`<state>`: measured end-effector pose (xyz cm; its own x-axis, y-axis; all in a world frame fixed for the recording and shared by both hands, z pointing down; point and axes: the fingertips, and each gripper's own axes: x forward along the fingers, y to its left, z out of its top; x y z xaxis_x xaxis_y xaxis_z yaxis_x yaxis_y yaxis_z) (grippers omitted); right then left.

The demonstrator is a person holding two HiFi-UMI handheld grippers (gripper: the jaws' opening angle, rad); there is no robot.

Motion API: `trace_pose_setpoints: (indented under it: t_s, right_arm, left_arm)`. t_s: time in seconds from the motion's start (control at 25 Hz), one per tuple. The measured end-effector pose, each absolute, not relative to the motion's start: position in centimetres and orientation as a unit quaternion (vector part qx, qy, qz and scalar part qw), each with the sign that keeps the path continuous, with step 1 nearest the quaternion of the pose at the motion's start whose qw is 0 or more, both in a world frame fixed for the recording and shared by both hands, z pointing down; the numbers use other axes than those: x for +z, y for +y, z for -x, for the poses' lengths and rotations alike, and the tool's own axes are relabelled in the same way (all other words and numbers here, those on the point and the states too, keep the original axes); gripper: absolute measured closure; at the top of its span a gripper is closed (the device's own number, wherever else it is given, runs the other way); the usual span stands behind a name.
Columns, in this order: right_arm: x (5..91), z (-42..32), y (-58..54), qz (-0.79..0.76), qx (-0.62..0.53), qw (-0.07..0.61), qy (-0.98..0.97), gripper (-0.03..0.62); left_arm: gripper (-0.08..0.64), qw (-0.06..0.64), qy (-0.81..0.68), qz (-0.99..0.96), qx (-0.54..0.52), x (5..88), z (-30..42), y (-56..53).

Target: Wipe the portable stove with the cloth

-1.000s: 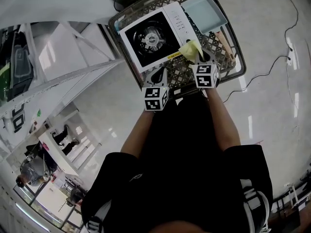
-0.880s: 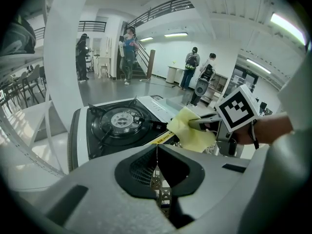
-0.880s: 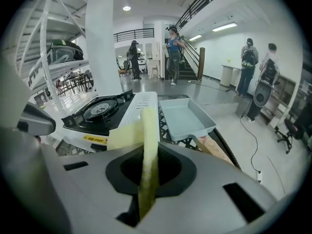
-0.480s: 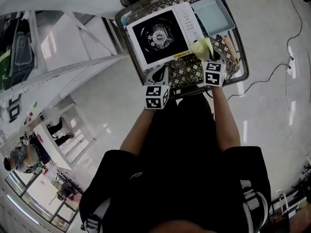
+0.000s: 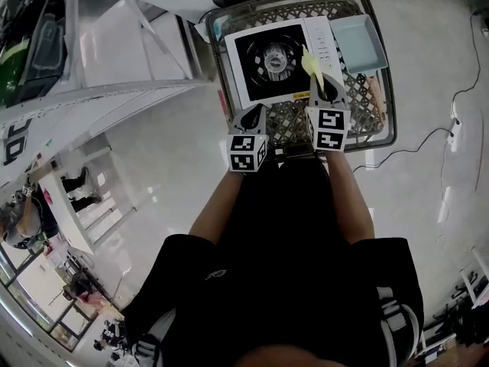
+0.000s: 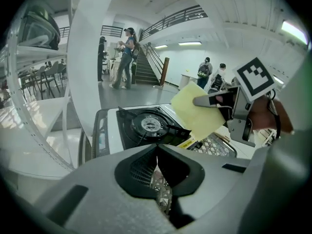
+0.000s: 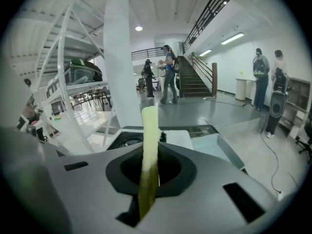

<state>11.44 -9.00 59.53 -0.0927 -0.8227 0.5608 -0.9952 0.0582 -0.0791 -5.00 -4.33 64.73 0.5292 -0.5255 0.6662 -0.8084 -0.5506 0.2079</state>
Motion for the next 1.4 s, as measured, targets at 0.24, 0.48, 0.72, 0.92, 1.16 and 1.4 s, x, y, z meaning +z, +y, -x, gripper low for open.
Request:
trace_pose_setpoints:
  t_s: [0.24,0.48,0.72,0.92,1.16,1.4]
  right_arm:
    - [56.5,-0.3,-13.0,-0.562,0.229,0.153,-0.78,0.58]
    - [58.0,9.6,-13.6,-0.469,0.279,0.153,-0.823,0.58]
    - [63.7,13.9,-12.4,-0.426,0.331,0.203,-0.817,0.58]
    - [66.5,12.5,-12.5,-0.448,0.298,0.27,-0.799,0.58]
    - [67.0,10.0,-12.6,-0.474,0.292,0.279,-0.782,0.58]
    - [67.1,7.5,-12.5,-0.495,0.287,0.279,-0.771,0.58]
  left_arm:
    - [0.538,0.27,-0.457,-0.808,0.256,63.9,11.3,-5.9]
    - [0.538,0.288,-0.519,-0.768,0.239,63.8,18.2,-6.6]
    - [0.538,0.302,-0.547,-0.746,0.231,64.3,22.0,-6.4]
    - [0.538,0.309,-0.55,-0.741,0.229,64.8,23.1,-6.2]
    - [0.538,0.312,-0.539,-0.747,0.233,65.4,22.1,-6.2]
    - [0.538,0.309,-0.516,-0.762,0.241,65.3,20.0,-6.3]
